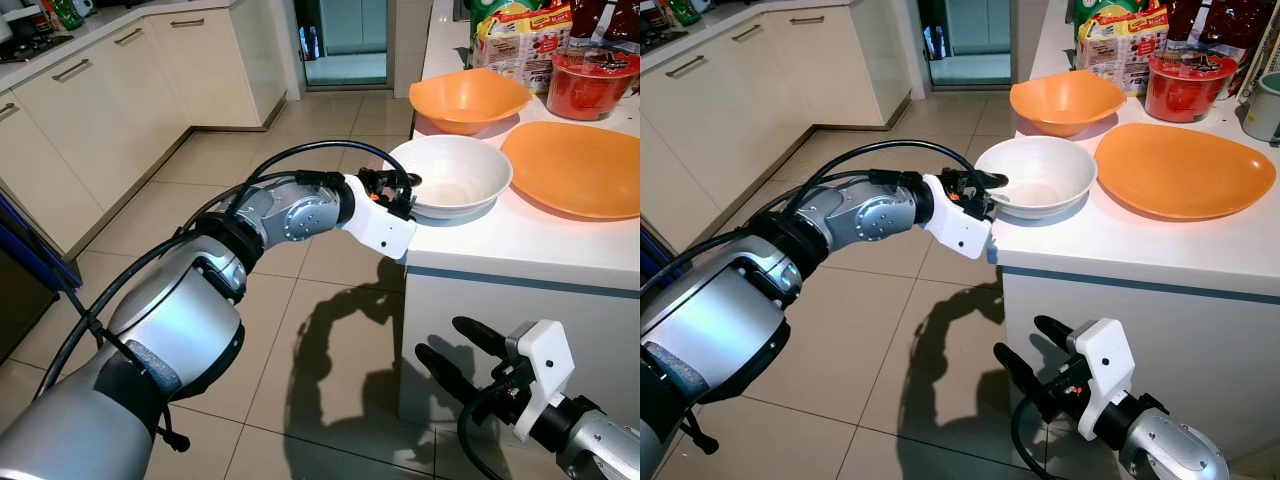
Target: Setting the table
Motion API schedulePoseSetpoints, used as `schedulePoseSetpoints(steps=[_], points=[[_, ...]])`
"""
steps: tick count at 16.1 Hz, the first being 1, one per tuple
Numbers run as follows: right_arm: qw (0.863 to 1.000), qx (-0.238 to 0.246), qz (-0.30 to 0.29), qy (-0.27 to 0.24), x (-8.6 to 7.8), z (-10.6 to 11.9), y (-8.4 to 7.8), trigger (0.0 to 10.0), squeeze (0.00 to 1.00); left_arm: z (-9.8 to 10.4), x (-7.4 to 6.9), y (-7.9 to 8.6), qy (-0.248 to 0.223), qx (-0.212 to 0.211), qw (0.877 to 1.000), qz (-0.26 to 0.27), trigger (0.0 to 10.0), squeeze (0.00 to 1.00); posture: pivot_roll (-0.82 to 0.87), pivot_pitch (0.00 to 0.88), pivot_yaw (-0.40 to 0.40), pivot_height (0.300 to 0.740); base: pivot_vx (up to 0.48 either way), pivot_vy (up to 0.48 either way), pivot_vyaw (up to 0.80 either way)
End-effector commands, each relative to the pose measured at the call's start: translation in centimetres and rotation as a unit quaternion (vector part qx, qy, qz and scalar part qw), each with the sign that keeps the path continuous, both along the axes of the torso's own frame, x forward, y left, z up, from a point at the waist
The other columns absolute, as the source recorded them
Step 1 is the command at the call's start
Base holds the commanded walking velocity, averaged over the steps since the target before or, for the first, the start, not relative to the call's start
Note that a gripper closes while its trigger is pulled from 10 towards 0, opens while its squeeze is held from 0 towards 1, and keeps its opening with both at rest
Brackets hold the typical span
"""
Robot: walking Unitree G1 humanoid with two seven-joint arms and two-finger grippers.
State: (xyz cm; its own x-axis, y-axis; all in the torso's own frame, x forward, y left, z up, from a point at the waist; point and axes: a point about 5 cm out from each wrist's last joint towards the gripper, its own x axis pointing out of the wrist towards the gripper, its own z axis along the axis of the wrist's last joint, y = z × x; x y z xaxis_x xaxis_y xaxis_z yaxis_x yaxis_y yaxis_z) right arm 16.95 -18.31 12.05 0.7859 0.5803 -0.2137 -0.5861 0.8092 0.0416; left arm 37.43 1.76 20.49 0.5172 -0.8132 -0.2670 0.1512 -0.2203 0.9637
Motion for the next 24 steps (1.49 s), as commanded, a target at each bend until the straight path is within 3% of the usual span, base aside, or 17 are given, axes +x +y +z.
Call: schedulePoseSetpoints(steps=[1,17,21,23,24], points=[[1.000,-0.002,0.007,-0.011,0.1,0.3,0.3,10.0,0.00,0.9,0.3,0.1,-0.011,0.004,1.000,0.002,0.0,0.00,-0.13,0.000,0.199,0.740,0.000,0.000,0.00],[1.000,-0.004,0.007,-0.009,0.2,0.3,0.3,10.0,0.00,1.8,0.1,-1.2,0.006,-0.040,0.999,-0.003,0.0,0.00,-0.14,0.000,0.204,0.740,0.000,0.000,0.00],[1.000,-0.003,0.005,-0.008,0.2,0.3,0.4,10.0,0.00,2.6,0.1,-1.4,0.038,-0.080,0.996,0.001,0.0,0.00,-0.14,0.000,0.208,0.740,0.000,0.000,0.00],[1.000,-0.002,0.003,-0.007,0.2,0.2,0.5,10.0,0.00,3.5,0.3,-1.6,0.096,-0.153,0.983,0.021,0.0,0.00,-0.13,0.000,0.210,0.740,0.000,0.000,0.00],[1.000,-0.002,0.003,-0.007,0.2,0.2,0.6,10.0,0.00,3.8,0.4,-1.6,0.103,-0.166,0.980,0.024,0.0,0.00,-0.13,0.000,0.210,0.740,0.000,0.000,0.00]])
